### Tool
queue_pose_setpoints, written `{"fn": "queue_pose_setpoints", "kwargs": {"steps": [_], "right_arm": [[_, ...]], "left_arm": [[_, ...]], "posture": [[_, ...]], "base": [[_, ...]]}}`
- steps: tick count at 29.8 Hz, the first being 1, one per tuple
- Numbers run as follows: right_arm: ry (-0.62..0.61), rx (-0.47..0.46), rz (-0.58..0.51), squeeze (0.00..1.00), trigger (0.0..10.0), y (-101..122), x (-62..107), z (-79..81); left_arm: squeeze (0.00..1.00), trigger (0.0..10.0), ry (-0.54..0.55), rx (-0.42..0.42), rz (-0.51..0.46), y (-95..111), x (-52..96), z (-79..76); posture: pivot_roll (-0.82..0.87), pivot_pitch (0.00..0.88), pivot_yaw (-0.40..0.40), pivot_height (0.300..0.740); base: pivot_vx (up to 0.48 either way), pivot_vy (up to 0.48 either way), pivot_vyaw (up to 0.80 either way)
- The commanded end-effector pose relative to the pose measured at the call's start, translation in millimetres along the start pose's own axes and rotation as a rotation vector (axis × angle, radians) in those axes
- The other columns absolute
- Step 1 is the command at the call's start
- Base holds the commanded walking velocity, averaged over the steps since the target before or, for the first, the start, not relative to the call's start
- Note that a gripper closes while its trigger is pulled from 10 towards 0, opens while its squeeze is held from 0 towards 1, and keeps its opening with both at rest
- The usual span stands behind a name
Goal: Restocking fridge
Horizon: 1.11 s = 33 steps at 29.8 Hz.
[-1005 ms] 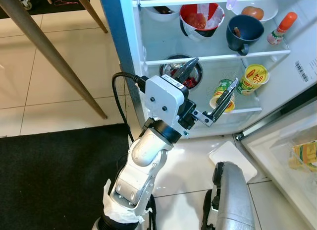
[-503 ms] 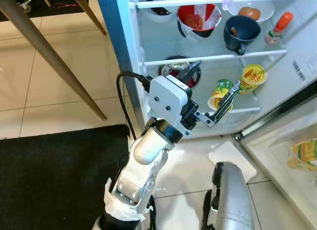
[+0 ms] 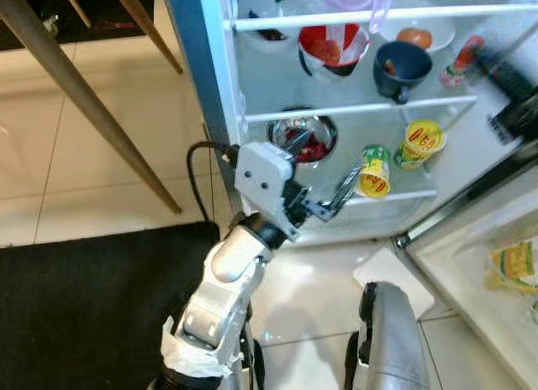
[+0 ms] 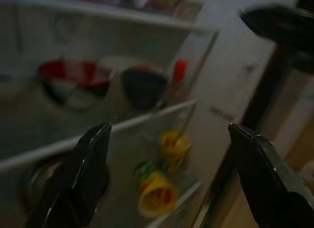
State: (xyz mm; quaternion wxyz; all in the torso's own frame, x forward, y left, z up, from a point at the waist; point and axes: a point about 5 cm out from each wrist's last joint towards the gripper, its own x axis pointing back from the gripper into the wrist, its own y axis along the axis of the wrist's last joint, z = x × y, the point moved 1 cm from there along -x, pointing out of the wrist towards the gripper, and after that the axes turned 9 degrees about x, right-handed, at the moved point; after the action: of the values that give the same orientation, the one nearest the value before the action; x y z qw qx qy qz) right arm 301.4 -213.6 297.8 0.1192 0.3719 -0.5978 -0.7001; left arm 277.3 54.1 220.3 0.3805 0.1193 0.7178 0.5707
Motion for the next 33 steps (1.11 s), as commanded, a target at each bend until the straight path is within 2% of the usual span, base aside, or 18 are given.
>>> {"fn": "queue_pose_setpoints", "kwargs": {"steps": [1,2,4,5,7,10,13,16,21,23,24,25,26,28,29,30,31,33], "right_arm": [[-0.003,-0.034,0.058,0.00,10.0,-23,6.4,-2.0],[-0.003,-0.034,0.058,0.00,10.0,-23,6.4,-2.0],[-0.009,-0.071,0.146,0.00,10.0,-55,13.8,-2.1],[-0.009,-0.071,0.146,0.00,10.0,-55,13.8,-2.1],[-0.029,-0.118,0.223,0.00,10.0,-86,21.0,-2.5],[-0.057,-0.180,0.274,0.00,10.0,-113,27.1,-1.6],[-0.064,-0.196,0.282,0.00,10.0,-119,28.4,-1.1],[-0.064,-0.244,0.324,0.00,10.0,-142,31.6,4.5],[-0.081,-0.258,0.361,0.00,10.0,-157,34.7,5.4],[-0.130,-0.278,0.429,0.00,10.0,-181,44.5,4.4],[-0.130,-0.278,0.429,0.00,10.0,-181,44.5,4.4],[-0.156,-0.291,0.461,0.00,10.0,-193,50.4,4.4],[-0.156,-0.291,0.461,0.00,10.0,-193,50.4,4.4],[-0.184,-0.309,0.495,0.00,10.0,-207,59.1,5.7],[-0.184,-0.309,0.495,0.00,10.0,-207,59.1,5.7],[-0.190,-0.320,0.498,0.00,10.0,-210,61.5,6.4],[-0.190,-0.320,0.498,0.00,10.0,-210,61.5,6.4],[-0.193,-0.327,0.500,0.00,10.0,-214,63.8,7.0]], "left_arm": [[0.00,10.0,0.034,0.021,0.085,-18,10.4,7.9],[0.00,10.0,0.034,0.021,0.085,-18,10.4,7.9],[0.00,10.0,0.065,0.033,0.132,-31,17.4,15.5],[0.00,10.0,0.065,0.033,0.132,-31,17.4,15.5],[0.00,10.0,0.090,0.041,0.184,-45,26.1,21.8],[0.00,10.0,0.122,0.046,0.247,-63,38.8,27.5],[0.00,10.0,0.134,0.048,0.264,-68,43.0,29.2],[0.00,10.0,0.188,0.061,0.338,-89,60.5,37.6],[0.00,10.0,0.217,0.062,0.381,-101,70.5,42.5],[0.00,10.0,0.269,0.082,0.448,-119,87.7,49.5],[0.00,10.0,0.269,0.082,0.448,-119,87.7,49.5],[0.00,10.0,0.301,0.094,0.487,-129,99.3,53.1],[0.00,10.0,0.301,0.094,0.487,-129,99.3,53.1],[0.00,10.0,0.356,0.113,0.564,-145,123.8,58.1],[0.00,10.0,0.356,0.113,0.564,-145,123.8,58.1],[0.00,10.0,0.381,0.121,0.601,-152,135.5,59.5],[0.00,10.0,0.381,0.121,0.601,-152,135.5,59.5],[0.00,10.0,0.404,0.128,0.650,-161,151.1,60.4]], "posture": [[-0.05,0.214,0.005,0.556],[-0.05,0.214,0.005,0.556],[-0.05,0.196,0.003,0.556],[-0.05,0.196,0.003,0.556],[-0.05,0.173,-0.001,0.556],[-0.05,0.150,-0.003,0.556],[-0.05,0.146,-0.003,0.556],[-0.04,0.113,-0.002,0.564],[-0.04,0.105,-0.002,0.573],[-0.04,0.092,-0.004,0.582],[-0.04,0.092,-0.004,0.582],[-0.04,0.084,-0.004,0.586],[-0.04,0.084,-0.004,0.586],[-0.04,0.076,-0.001,0.595],[-0.04,0.076,-0.001,0.595],[-0.04,0.074,-0.001,0.599],[-0.04,0.074,-0.001,0.599],[-0.04,0.067,0.000,0.608]], "base": [[0.000,0.000,0.00],[0.000,0.000,0.00],[0.000,0.000,0.00],[0.000,0.000,0.00],[0.000,0.000,0.00],[0.000,0.000,0.00],[0.000,0.000,0.00],[0.000,0.000,0.00],[0.000,0.000,0.00],[0.000,0.000,0.00],[0.000,0.000,0.00],[0.000,0.000,0.00],[0.000,0.000,0.00],[0.000,0.000,0.00],[0.000,0.000,0.00],[0.000,0.000,0.00],[0.000,0.000,0.00],[0.000,0.000,0.00]]}}
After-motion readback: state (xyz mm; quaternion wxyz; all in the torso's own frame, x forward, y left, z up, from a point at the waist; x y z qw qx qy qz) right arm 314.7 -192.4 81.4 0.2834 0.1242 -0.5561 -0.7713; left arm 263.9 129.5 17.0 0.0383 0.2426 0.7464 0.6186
